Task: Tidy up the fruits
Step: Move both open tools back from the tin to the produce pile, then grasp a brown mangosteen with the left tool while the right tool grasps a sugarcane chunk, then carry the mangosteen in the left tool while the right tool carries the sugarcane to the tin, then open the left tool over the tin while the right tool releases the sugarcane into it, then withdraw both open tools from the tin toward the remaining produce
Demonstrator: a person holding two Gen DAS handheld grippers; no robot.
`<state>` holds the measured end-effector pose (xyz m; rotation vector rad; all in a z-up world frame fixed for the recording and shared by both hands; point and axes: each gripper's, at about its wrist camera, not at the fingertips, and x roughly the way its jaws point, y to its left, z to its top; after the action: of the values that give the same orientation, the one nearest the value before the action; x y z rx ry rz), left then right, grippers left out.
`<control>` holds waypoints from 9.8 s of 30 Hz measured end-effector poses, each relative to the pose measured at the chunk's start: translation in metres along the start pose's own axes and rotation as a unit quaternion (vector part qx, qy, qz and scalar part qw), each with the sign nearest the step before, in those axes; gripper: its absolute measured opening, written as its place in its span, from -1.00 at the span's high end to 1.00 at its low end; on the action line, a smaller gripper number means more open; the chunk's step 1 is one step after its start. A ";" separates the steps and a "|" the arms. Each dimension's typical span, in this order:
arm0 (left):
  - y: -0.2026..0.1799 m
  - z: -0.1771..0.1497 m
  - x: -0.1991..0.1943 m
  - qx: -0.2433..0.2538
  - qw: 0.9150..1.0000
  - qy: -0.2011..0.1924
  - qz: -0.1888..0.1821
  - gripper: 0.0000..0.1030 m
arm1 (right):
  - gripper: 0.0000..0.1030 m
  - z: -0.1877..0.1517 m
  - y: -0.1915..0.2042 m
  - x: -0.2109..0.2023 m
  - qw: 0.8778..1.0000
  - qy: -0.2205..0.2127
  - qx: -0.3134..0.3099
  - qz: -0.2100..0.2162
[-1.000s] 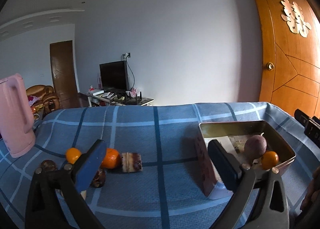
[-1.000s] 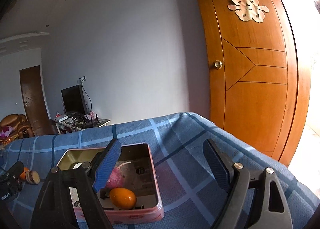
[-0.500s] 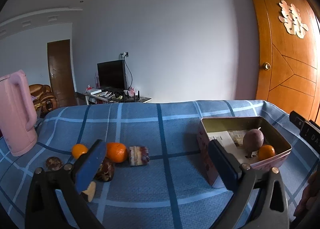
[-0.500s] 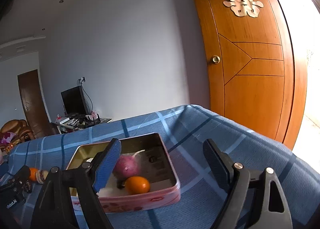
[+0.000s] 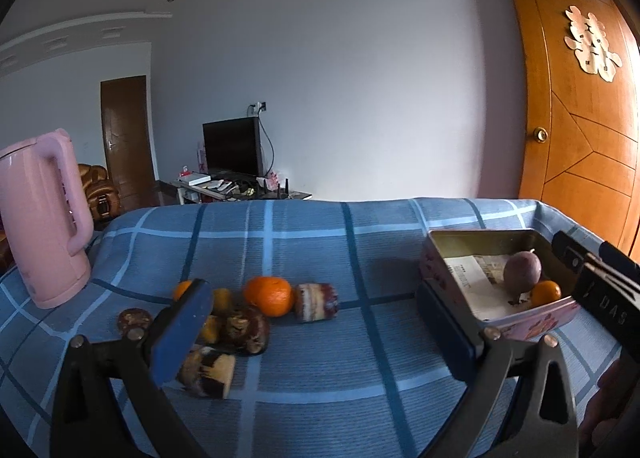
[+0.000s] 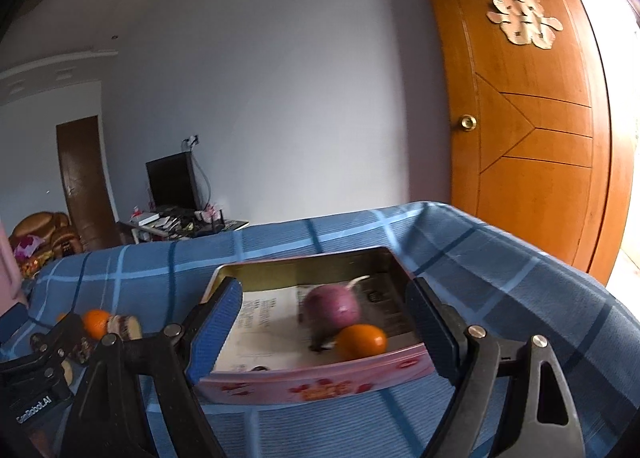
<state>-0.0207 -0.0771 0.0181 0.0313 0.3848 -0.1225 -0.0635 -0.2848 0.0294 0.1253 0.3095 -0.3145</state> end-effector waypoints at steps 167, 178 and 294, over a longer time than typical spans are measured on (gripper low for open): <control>-0.118 0.027 0.047 0.010 0.995 0.010 -0.104 0.20 | 0.00 0.031 -0.060 0.057 0.994 0.009 -0.101 -0.044; -0.148 0.026 0.075 0.028 0.991 0.054 -0.117 0.20 | 0.00 0.029 -0.066 0.091 0.991 0.089 -0.092 0.027; 0.041 0.004 0.007 -0.021 0.998 -0.007 0.052 -1.00 | -0.98 0.001 0.058 -0.009 0.994 -0.093 0.002 0.061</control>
<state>-0.0079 -0.0377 0.0190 0.0086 0.3702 -0.0113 -0.0523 -0.2278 0.0372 0.1174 0.1165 -0.2040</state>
